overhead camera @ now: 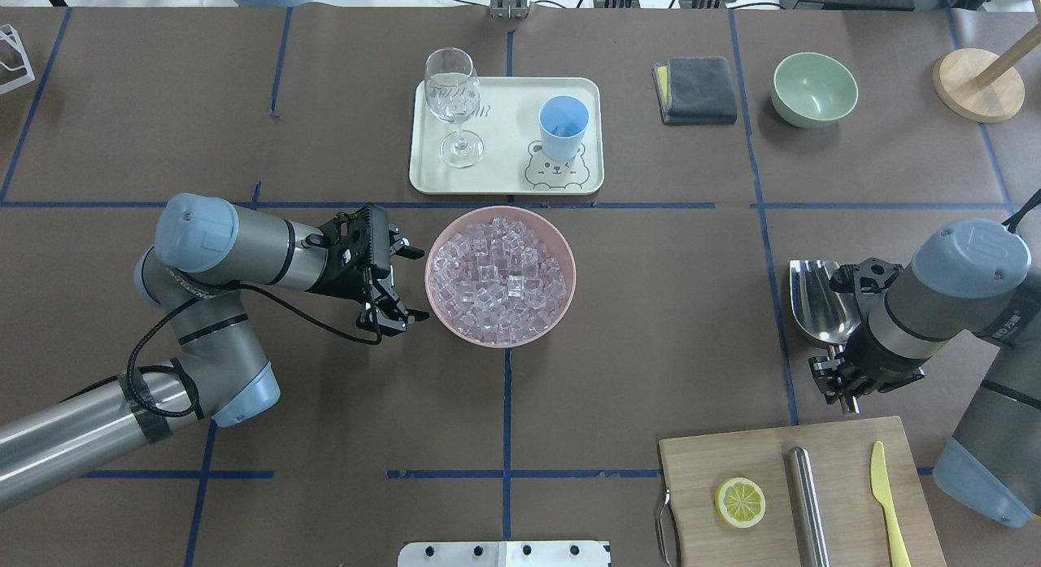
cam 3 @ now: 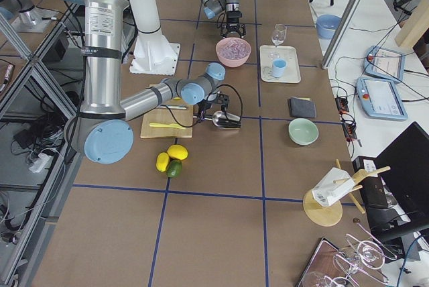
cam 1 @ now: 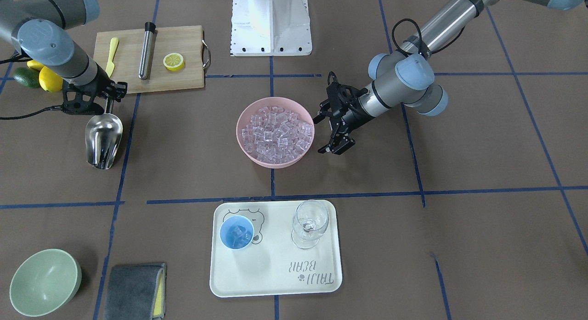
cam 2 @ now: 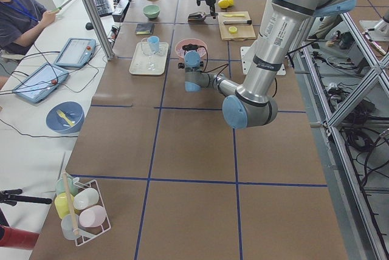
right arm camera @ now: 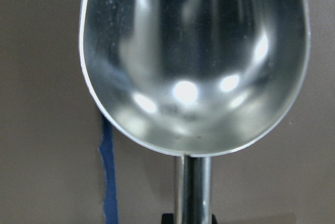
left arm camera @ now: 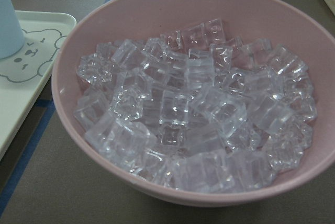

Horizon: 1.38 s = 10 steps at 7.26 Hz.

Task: Put ice in cup with scoop
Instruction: 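Lower the scoop onto the table, open the right gripper and withdraw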

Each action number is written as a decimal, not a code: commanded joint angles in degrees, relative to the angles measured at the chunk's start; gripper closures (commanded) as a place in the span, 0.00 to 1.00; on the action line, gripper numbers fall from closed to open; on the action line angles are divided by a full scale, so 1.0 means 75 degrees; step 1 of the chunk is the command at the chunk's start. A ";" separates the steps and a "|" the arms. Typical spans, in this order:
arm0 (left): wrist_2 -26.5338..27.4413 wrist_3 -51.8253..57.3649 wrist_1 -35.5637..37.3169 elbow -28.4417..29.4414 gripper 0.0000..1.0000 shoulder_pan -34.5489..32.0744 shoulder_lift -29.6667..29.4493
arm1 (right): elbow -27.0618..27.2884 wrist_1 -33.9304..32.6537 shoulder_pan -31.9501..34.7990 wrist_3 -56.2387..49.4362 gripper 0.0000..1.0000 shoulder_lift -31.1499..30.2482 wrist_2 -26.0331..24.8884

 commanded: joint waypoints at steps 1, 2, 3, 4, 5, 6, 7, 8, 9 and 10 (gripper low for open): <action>0.0000 0.0000 0.0010 0.0004 0.00 0.0000 0.0000 | -0.0013 0.0001 -0.0007 0.0046 0.30 0.0006 -0.0050; 0.0000 0.0000 -0.0002 -0.0008 0.00 0.0011 0.0000 | -0.0013 0.0001 0.0004 0.0035 0.00 0.0006 -0.0062; 0.0000 0.0000 -0.0002 -0.0008 0.00 0.0000 0.0000 | -0.0001 0.0001 0.0004 0.0035 0.00 0.0018 -0.0050; 0.0000 0.0000 -0.0002 -0.0008 0.00 0.0000 0.0000 | 0.0127 0.0013 0.0109 0.0035 0.00 0.0029 -0.0178; 0.0000 0.0000 -0.0002 -0.0008 0.00 0.0000 0.0011 | 0.0360 0.0001 0.0411 0.0023 0.00 0.0273 -0.0643; 0.0000 0.0000 -0.0002 -0.0008 0.00 0.0000 0.0000 | 0.0571 -0.0010 0.0751 -0.0128 0.00 0.0252 -0.0926; 0.0000 0.0000 -0.0013 -0.0008 0.00 -0.0012 0.0011 | 0.0562 -0.0045 0.1149 -0.0675 0.00 0.0252 -0.0929; 0.0000 0.0000 -0.0013 -0.0008 0.00 -0.0047 0.0012 | 0.0538 -0.0080 0.1698 -0.1759 0.00 0.0066 -0.0906; 0.0000 -0.0012 -0.0025 -0.0008 0.00 -0.0047 0.0012 | 0.0561 -0.0081 0.2353 -0.2733 0.00 -0.0295 -0.0801; 0.0000 -0.0012 -0.0025 -0.0020 0.00 -0.0093 0.0046 | 0.0561 -0.0081 0.3125 -0.4146 0.00 -0.0798 -0.0765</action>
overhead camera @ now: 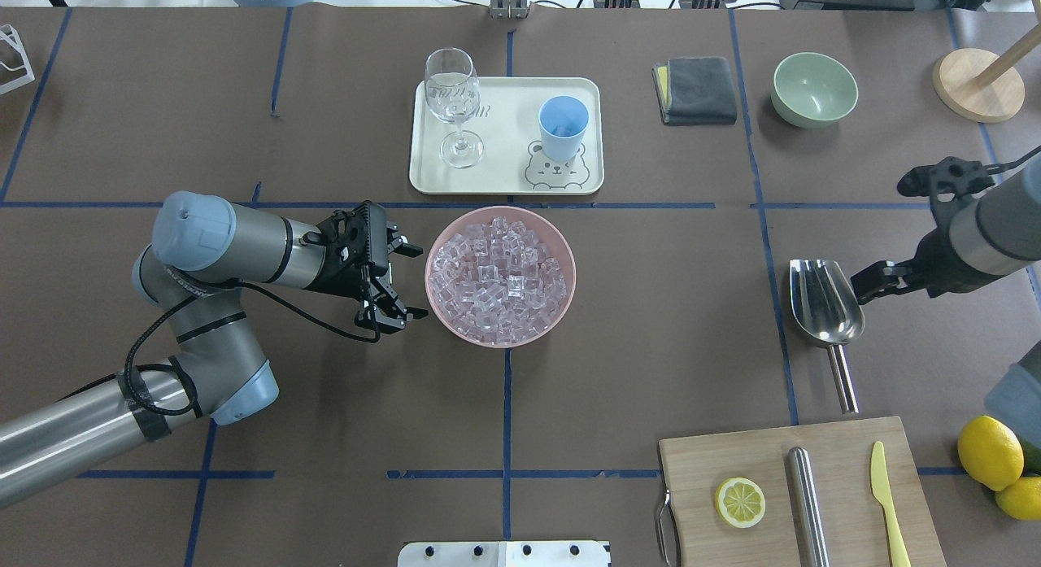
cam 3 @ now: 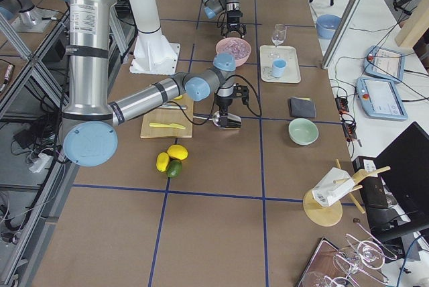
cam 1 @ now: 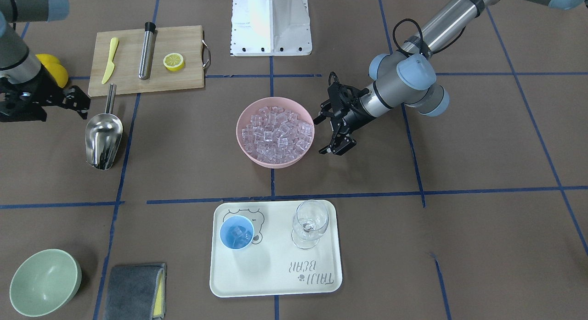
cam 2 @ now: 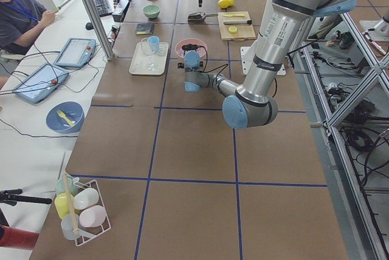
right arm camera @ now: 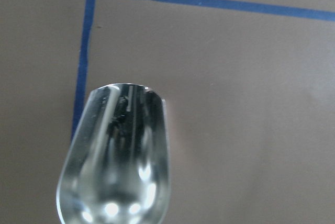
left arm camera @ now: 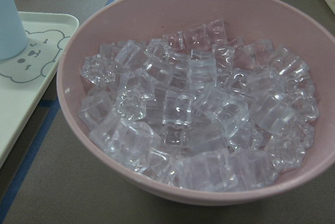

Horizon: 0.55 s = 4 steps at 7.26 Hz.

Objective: Put ice in cup with scoop

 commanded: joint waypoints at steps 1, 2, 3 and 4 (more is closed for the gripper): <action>0.0000 -0.0027 -0.0016 -0.0020 0.00 -0.0133 0.0037 | -0.0027 -0.0030 0.1726 -0.2790 0.00 -0.0939 0.0512; 0.0000 -0.0225 -0.0004 -0.0032 0.00 -0.0238 0.0048 | -0.0050 -0.0030 0.2813 -0.3951 0.00 -0.1372 0.1155; 0.0012 -0.0366 0.0054 -0.0043 0.00 -0.0344 0.0048 | -0.0062 -0.0041 0.3741 -0.4925 0.00 -0.1805 0.1463; 0.0035 -0.0367 0.0112 -0.0043 0.00 -0.0530 0.0281 | -0.0039 -0.0111 0.4307 -0.5411 0.00 -0.2146 0.1501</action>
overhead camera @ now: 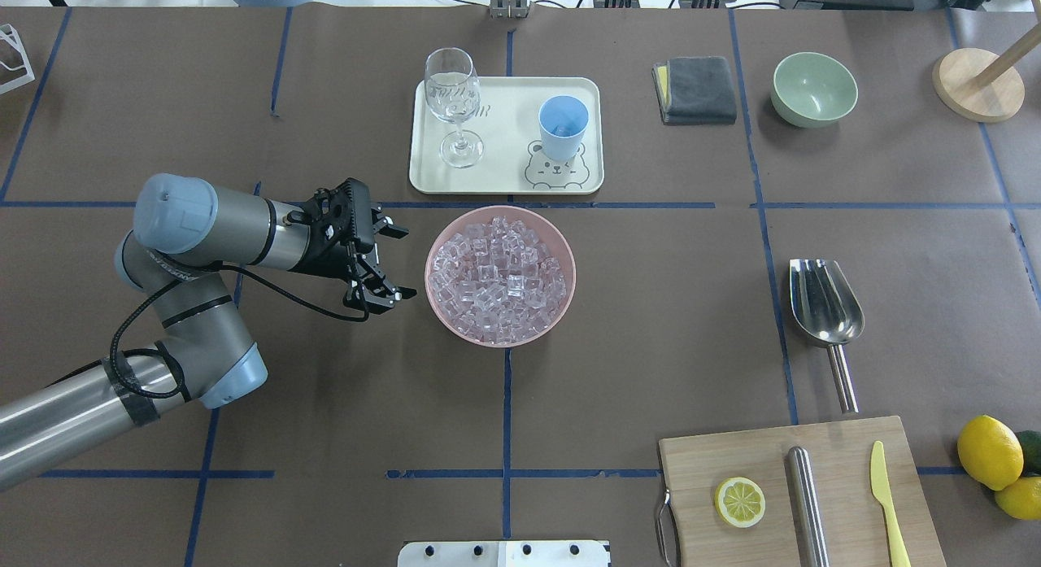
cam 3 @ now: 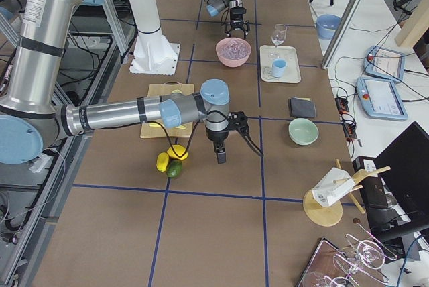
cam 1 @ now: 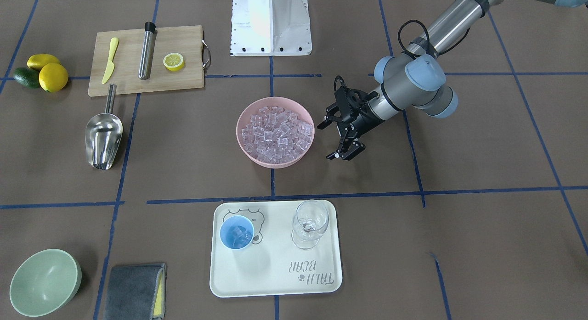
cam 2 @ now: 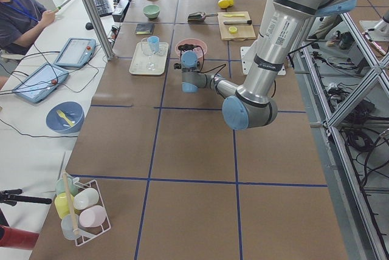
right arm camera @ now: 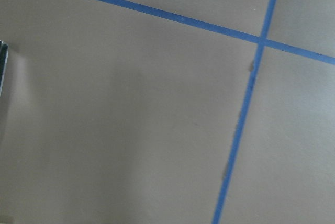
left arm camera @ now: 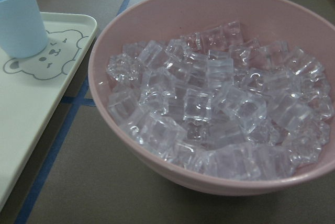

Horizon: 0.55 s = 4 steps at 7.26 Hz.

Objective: Put ice in cup with scoop

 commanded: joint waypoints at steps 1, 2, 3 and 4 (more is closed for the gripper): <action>-0.0025 -0.0051 0.0519 -0.0076 0.00 -0.0591 0.0261 | 0.0125 -0.0685 0.1255 -0.0955 0.00 -0.0424 0.0351; -0.0072 -0.0005 0.1486 -0.0367 0.00 -0.1071 0.0285 | 0.0161 -0.1016 0.1293 -0.0955 0.00 -0.0388 0.0352; -0.0629 0.0007 0.2656 -0.0730 0.00 -0.1725 0.0495 | 0.0161 -0.1008 0.1293 -0.0955 0.00 -0.0400 0.0352; -0.1493 0.0019 0.3700 -0.0884 0.00 -0.2613 0.0508 | 0.0115 -0.0985 0.1293 -0.0897 0.00 -0.0376 0.0341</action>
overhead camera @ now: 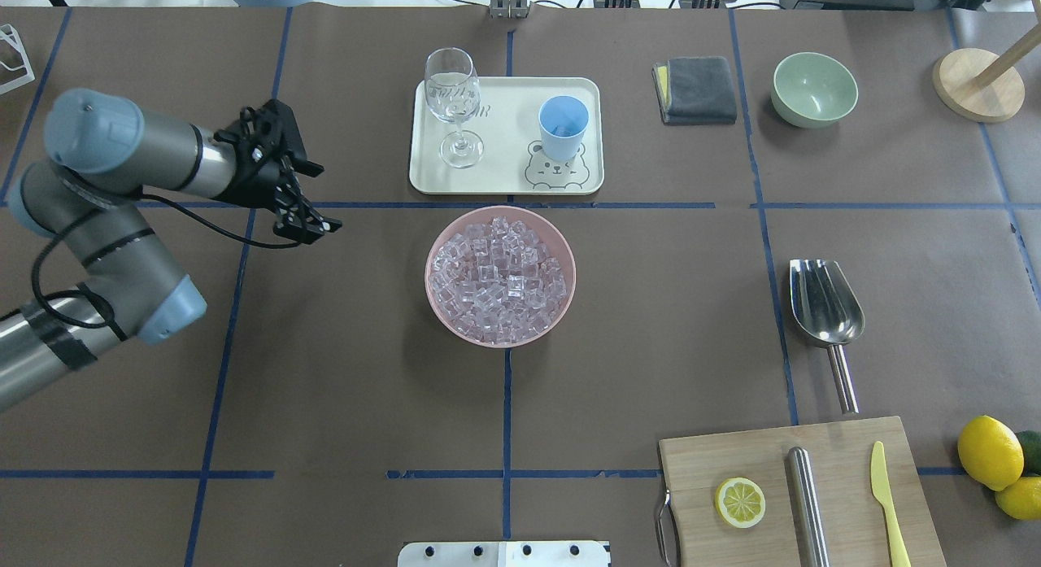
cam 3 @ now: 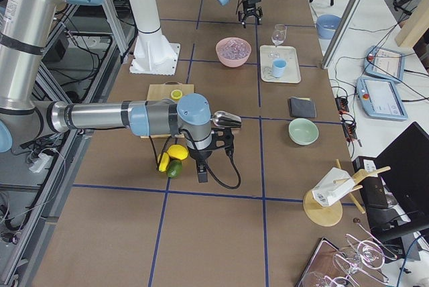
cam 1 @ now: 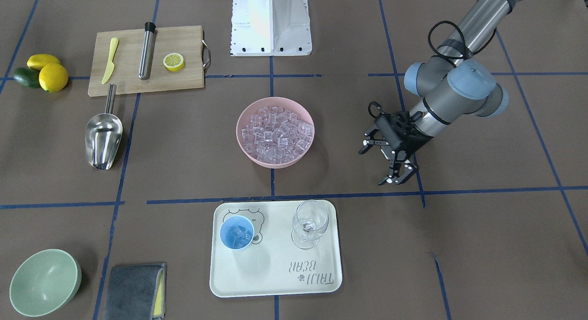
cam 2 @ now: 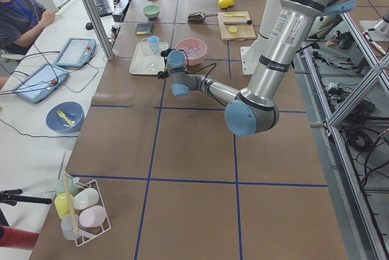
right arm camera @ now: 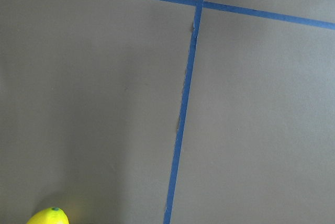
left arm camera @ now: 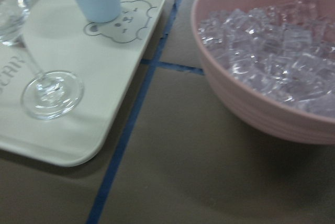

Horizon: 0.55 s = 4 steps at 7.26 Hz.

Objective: Put ice in cup with scoop

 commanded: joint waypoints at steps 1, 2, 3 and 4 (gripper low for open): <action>-0.1509 0.0042 0.1937 -0.0431 0.00 -0.1840 0.0298 | -0.0026 -0.0046 0.0031 0.0066 0.00 0.0083 -0.0001; -0.1574 0.0042 0.2106 -0.0444 0.00 -0.2556 0.0556 | -0.0084 -0.0035 0.0031 0.0078 0.00 0.0130 -0.0012; -0.1574 0.0042 0.2351 -0.0398 0.00 -0.3109 0.0860 | -0.0259 -0.0092 0.0031 0.0089 0.00 0.0351 -0.0001; -0.1574 0.0414 0.3096 -0.0362 0.00 -0.3578 0.0874 | -0.0562 -0.0035 0.0031 0.0090 0.00 0.0481 0.0034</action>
